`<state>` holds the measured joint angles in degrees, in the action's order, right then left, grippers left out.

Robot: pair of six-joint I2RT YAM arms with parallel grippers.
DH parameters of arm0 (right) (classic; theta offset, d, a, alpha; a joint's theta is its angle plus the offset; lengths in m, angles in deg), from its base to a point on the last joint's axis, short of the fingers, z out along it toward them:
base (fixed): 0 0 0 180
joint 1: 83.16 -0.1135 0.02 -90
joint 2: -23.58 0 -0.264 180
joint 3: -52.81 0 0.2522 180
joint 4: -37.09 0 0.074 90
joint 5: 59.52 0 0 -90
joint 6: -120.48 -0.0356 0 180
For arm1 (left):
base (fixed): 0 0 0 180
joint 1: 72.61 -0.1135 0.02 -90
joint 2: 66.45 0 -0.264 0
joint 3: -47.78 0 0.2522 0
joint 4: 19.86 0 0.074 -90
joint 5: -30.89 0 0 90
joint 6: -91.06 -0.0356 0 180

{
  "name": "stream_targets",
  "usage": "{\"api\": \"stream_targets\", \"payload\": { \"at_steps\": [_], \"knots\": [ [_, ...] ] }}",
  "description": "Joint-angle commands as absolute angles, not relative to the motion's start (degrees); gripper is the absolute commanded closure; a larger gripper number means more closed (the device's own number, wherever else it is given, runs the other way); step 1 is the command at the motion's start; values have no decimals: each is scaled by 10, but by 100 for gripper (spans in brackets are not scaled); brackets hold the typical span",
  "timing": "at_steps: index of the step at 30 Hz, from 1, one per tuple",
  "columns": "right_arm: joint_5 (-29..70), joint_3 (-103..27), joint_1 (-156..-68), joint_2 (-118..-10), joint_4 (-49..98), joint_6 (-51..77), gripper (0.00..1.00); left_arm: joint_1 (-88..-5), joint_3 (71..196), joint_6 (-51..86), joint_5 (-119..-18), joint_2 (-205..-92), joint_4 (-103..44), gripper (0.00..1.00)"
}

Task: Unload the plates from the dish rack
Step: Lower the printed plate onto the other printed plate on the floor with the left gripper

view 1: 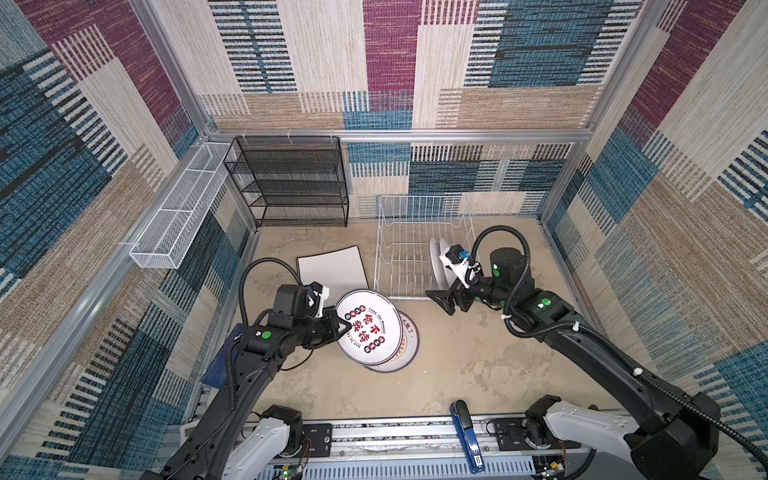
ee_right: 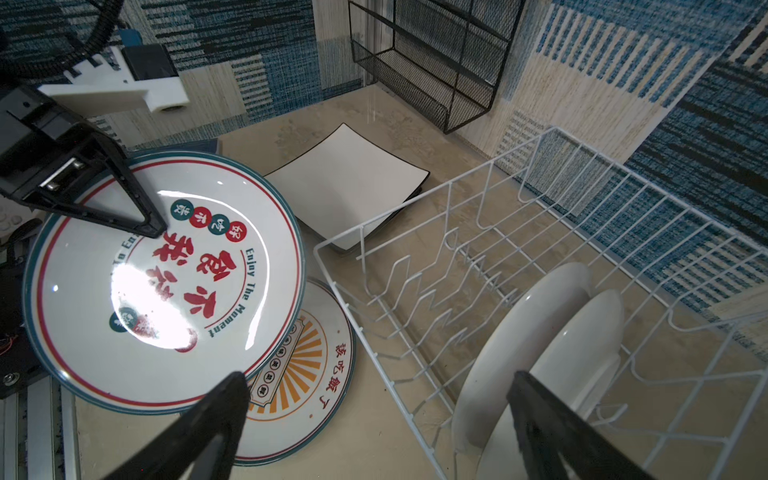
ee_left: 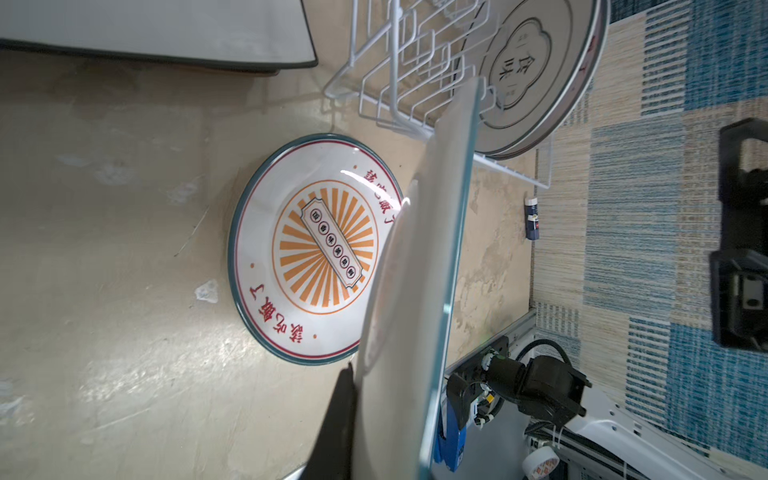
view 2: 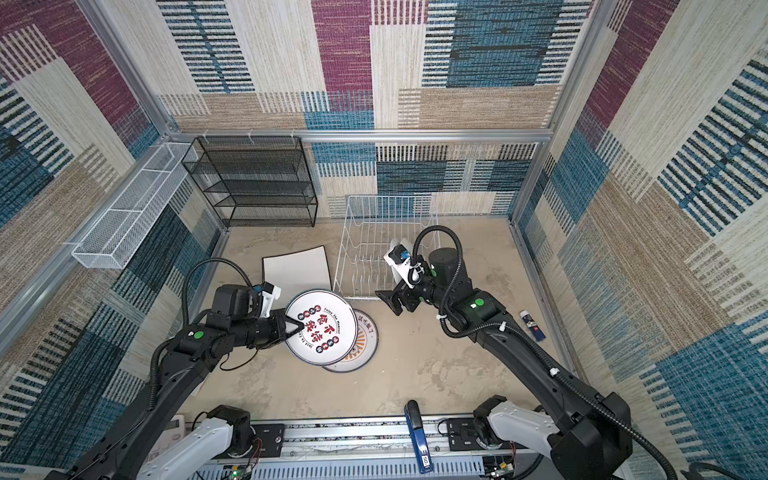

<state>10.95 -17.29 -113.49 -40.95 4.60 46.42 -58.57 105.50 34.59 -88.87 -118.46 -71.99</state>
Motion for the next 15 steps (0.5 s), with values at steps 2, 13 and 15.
{"api": "stream_targets", "payload": {
  "at_steps": [2, 13, 15],
  "knots": [
    [125, -169, -1138, -410, 40, 473, 1, -586, 1032, 335, -889, -1196, -701, 100],
    [128, -168, -1142, -428, 42, 471, 1, -585, 982, 359, -917, -1270, -608, 100],
    [129, -168, -1143, -431, 44, 468, 1, -585, 975, 368, -927, -1282, -581, 100]
  ]
}}
